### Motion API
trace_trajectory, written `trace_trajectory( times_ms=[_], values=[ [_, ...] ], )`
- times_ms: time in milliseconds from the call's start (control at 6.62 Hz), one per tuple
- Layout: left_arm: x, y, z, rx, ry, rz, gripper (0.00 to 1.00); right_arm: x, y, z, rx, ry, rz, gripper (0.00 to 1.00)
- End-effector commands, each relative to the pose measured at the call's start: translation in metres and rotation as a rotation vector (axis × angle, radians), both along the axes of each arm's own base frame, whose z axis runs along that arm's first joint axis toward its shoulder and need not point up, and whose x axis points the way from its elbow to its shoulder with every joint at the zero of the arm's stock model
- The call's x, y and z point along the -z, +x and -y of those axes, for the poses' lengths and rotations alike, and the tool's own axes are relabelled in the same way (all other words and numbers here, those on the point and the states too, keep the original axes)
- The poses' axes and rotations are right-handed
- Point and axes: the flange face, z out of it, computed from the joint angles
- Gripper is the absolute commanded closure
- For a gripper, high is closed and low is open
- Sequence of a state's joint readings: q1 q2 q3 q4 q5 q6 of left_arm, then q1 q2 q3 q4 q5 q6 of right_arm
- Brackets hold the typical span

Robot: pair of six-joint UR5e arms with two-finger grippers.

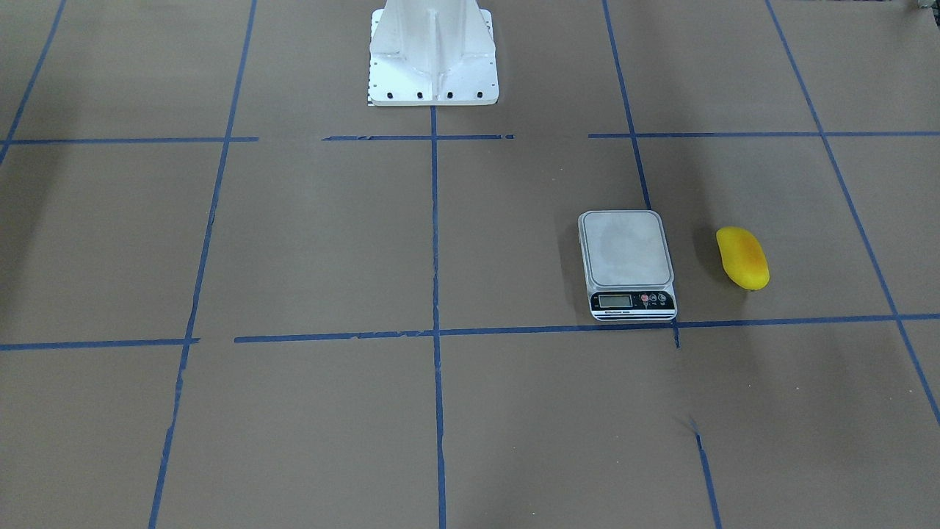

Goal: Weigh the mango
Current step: 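Move the left gripper down toward the yellow mango beside the scale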

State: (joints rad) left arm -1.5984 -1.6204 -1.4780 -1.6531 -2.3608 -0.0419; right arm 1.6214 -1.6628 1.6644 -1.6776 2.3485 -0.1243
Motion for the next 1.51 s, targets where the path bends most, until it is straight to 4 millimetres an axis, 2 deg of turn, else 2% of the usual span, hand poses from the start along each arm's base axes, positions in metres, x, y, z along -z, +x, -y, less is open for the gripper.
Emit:
trace_trajectory(
  times_ms=[0,151,302,453,604,755,906,1057,1358],
  values=[
    [0.01,0.001,0.003,-0.002,0.021,0.001,0.0,0.0,0.0,0.0,0.0,0.001,0.0,0.0],
    [0.017,0.001,0.005,-0.004,0.038,0.001,0.0,0.0,0.0,0.0,0.0,-0.001,0.0,0.0],
    [0.036,0.001,0.007,0.001,0.076,0.002,0.0,0.0,0.0,0.0,0.0,0.001,0.0,0.0],
    [0.083,0.024,0.009,0.045,0.084,-0.007,0.0,-0.001,0.0,-0.001,0.0,-0.002,0.0,0.0],
    [0.119,0.092,0.013,0.035,0.063,-0.034,0.0,0.0,0.0,0.0,0.0,-0.001,0.0,0.0],
    [0.148,0.151,0.008,0.052,0.041,-0.075,0.0,0.0,0.0,0.0,0.0,-0.001,0.0,0.0],
    [0.163,0.208,-0.001,0.093,0.037,-0.096,0.0,0.0,0.0,0.0,-0.001,0.0,0.0,0.0],
    [0.163,0.257,-0.01,0.12,0.029,-0.098,0.0,0.0,0.0,0.0,0.0,-0.001,0.0,0.0],
    [0.146,0.313,-0.021,0.097,0.047,-0.036,0.0,0.0,0.0,0.0,0.0,-0.001,0.0,0.0]
  ],
)
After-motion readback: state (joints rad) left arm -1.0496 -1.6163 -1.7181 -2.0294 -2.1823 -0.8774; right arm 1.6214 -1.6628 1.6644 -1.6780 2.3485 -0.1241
